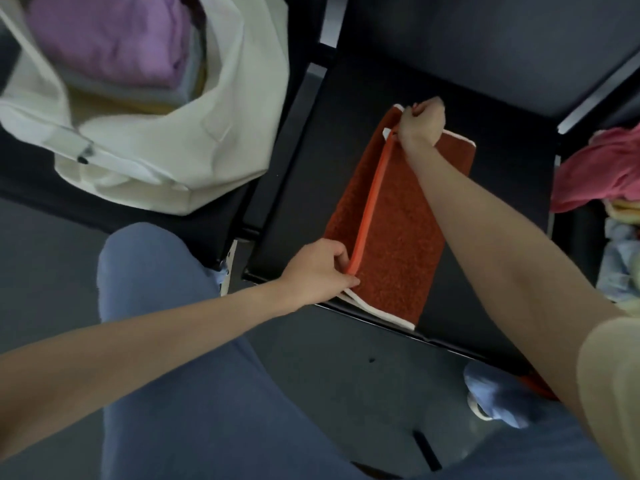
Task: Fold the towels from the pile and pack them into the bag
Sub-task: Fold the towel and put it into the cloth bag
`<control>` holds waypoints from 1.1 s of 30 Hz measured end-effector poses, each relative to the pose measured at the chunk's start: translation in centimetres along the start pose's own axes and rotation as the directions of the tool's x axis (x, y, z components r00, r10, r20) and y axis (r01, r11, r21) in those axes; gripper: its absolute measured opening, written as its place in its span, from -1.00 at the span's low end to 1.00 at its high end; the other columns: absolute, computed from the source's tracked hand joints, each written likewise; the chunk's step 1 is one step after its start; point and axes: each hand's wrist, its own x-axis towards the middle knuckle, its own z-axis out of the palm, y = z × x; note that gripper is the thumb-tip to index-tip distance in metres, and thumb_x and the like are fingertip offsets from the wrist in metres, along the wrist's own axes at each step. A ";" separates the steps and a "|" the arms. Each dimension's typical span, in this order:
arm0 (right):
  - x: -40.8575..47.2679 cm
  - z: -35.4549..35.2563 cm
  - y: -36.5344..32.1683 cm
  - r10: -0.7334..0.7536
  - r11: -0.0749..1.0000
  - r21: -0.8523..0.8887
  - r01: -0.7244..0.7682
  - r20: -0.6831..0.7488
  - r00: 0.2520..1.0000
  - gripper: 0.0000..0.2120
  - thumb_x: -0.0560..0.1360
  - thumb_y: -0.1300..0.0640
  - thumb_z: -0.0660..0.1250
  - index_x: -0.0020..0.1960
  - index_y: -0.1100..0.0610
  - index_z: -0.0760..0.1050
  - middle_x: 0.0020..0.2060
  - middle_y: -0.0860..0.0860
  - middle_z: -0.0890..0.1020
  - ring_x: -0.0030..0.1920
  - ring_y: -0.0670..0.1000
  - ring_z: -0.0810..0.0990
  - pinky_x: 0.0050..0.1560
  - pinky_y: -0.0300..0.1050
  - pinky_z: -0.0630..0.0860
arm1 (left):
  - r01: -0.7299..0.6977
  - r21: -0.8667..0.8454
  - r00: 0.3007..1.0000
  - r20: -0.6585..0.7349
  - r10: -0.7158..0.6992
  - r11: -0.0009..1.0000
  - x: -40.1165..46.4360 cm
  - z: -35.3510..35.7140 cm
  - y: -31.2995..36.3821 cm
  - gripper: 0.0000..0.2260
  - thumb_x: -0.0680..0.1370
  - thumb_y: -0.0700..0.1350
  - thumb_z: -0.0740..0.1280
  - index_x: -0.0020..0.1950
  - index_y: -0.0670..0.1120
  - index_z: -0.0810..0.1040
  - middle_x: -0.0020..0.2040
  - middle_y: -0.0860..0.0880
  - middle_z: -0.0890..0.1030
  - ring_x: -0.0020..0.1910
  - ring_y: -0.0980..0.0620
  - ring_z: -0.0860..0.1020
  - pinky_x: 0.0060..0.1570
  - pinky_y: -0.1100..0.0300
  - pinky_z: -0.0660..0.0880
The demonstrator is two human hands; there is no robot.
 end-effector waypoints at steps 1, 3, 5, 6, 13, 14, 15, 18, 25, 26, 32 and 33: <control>0.0 0.5 0.4 0.022 0.999 0.023 -0.022 0.018 1.000 -0.67 0.57 0.22 0.21 -0.29 0.00 0.17 -0.25 -0.09 0.45 -0.13 -0.04 0.53 -0.17 -0.35 0.39 | -0.004 0.036 1.000 -0.018 0.005 0.999 0.1 0.1 -0.3 -0.82 0.44 -0.08 0.49 -0.22 -0.08 0.52 -0.22 0.06 0.60 -0.21 0.10 0.58 -0.16 0.21 0.49; 0.1 1.2 1.1 0.058 0.995 0.073 -0.060 0.041 0.997 -0.72 0.56 0.21 0.22 -0.26 0.01 0.21 -0.14 0.07 0.59 -0.16 0.08 0.64 -0.11 -0.10 0.60 | 0.002 0.086 1.000 -0.032 0.001 0.996 0.3 0.2 -0.9 -0.84 0.47 -0.05 0.45 -0.15 -0.10 0.53 -0.20 0.07 0.58 -0.20 0.09 0.56 -0.21 0.22 0.46; 0.6 1.5 1.8 0.102 0.990 0.092 -0.105 0.037 0.994 -0.75 0.55 0.20 0.22 -0.24 0.01 0.23 -0.13 0.12 0.62 -0.22 0.09 0.66 -0.12 0.04 0.63 | 0.020 0.083 1.000 -0.010 -0.019 0.996 0.3 0.4 -1.2 -0.83 0.51 -0.02 0.40 -0.18 -0.07 0.50 -0.20 0.06 0.55 -0.20 0.07 0.54 -0.22 0.20 0.43; 0.7 1.4 1.8 0.117 0.987 0.108 -0.119 0.027 0.993 -0.76 0.55 0.20 0.22 -0.24 0.01 0.24 -0.16 0.10 0.62 -0.25 0.06 0.65 -0.15 -0.01 0.63 | 0.029 0.067 1.000 0.004 -0.029 0.997 0.3 0.5 -1.3 -0.81 0.52 0.00 0.38 -0.19 -0.07 0.49 -0.21 0.05 0.55 -0.19 0.06 0.54 -0.21 0.18 0.43; 0.3 0.8 -0.1 -0.034 0.991 0.128 0.048 -0.106 0.994 -0.77 0.56 0.24 0.25 -0.22 0.05 0.28 -0.29 -0.14 0.40 -0.29 -0.22 0.41 -0.23 -0.55 0.35 | 0.119 -0.104 0.993 0.027 -0.117 0.987 1.1 -0.3 -1.4 -0.84 0.51 -0.18 0.29 -0.27 -0.14 0.47 -0.28 -0.06 0.59 -0.25 -0.03 0.61 -0.17 0.12 0.54; 0.5 1.0 -0.2 -0.009 0.990 0.141 0.019 -0.072 0.997 -0.81 0.56 0.22 0.25 -0.19 0.09 0.30 -0.28 -0.12 0.43 -0.26 -0.20 0.45 -0.20 -0.52 0.39 | 0.131 -0.129 0.991 0.026 -0.128 0.983 1.3 -0.4 -1.5 -0.85 0.50 -0.19 0.28 -0.28 -0.15 0.48 -0.30 -0.06 0.58 -0.27 -0.04 0.62 -0.13 0.07 0.58; 0.5 1.2 -0.2 0.017 0.989 0.146 -0.012 -0.030 0.999 -0.83 0.56 0.20 0.26 -0.17 0.10 0.32 -0.25 -0.07 0.48 -0.23 -0.15 0.52 -0.15 -0.45 0.47 | 0.134 -0.139 0.991 0.024 -0.132 0.981 1.5 -0.5 -1.6 -0.86 0.49 -0.19 0.28 -0.28 -0.15 0.49 -0.31 -0.07 0.58 -0.27 -0.06 0.63 -0.09 0.02 0.60; 0.1 1.2 0.1 0.096 0.975 0.183 -0.129 0.179 0.979 -0.89 0.56 0.16 0.29 -0.05 0.18 0.40 -0.20 0.10 0.59 -0.30 -0.03 0.65 -0.33 -0.20 0.60 | 0.138 -0.112 0.990 0.021 -0.136 0.984 1.7 -0.6 -1.4 -0.83 0.48 -0.19 0.28 -0.32 -0.14 0.47 -0.35 -0.06 0.58 -0.34 -0.02 0.62 -0.14 0.06 0.59; -5.4 -3.6 1.6 -0.207 0.978 0.075 0.194 0.273 0.939 -0.89 0.51 0.25 0.28 0.03 0.14 0.49 -0.04 0.01 0.60 -0.01 -0.05 0.59 0.05 -0.21 0.53 | 0.073 0.563 0.990 -0.142 0.010 0.823 1.2 -1.7 -0.7 -0.71 0.52 0.11 0.26 -0.31 -0.04 0.42 -0.31 0.03 0.52 -0.24 -0.03 0.56 -0.34 0.19 0.34; -7.0 -4.8 2.7 -0.275 0.961 0.027 0.276 0.234 0.933 -0.86 0.50 0.28 0.27 0.05 0.16 0.49 -0.02 0.04 0.58 0.02 -0.05 0.56 0.09 -0.23 0.49 | 0.076 0.611 0.975 -0.211 0.070 0.788 1.2 -1.7 -0.9 -0.68 0.52 0.15 0.26 -0.28 -0.06 0.39 -0.29 0.02 0.51 -0.20 -0.07 0.56 -0.33 0.17 0.33; -17.3 -11.6 10.7 -0.156 0.978 -0.153 0.143 -0.074 0.985 -0.77 0.50 0.20 0.33 0.11 0.24 0.40 0.06 0.16 0.48 0.08 0.12 0.46 0.13 0.02 0.43 | 0.113 0.451 0.947 -0.317 0.040 0.886 1.5 -0.4 -1.8 -0.57 0.45 0.20 0.39 0.04 -0.13 0.43 -0.10 -0.06 0.59 -0.11 -0.10 0.60 -0.23 0.08 0.50; -18.4 -12.2 11.5 -0.088 0.978 -0.194 0.078 -0.045 0.995 -0.73 0.51 0.13 0.35 0.12 0.26 0.41 0.06 0.19 0.49 0.10 0.17 0.45 0.14 0.05 0.41 | 0.124 0.439 0.947 -0.320 0.026 0.890 1.4 -0.1 -1.7 -0.59 0.46 0.17 0.41 0.04 -0.13 0.43 -0.08 -0.07 0.60 -0.09 -0.11 0.60 -0.23 0.09 0.49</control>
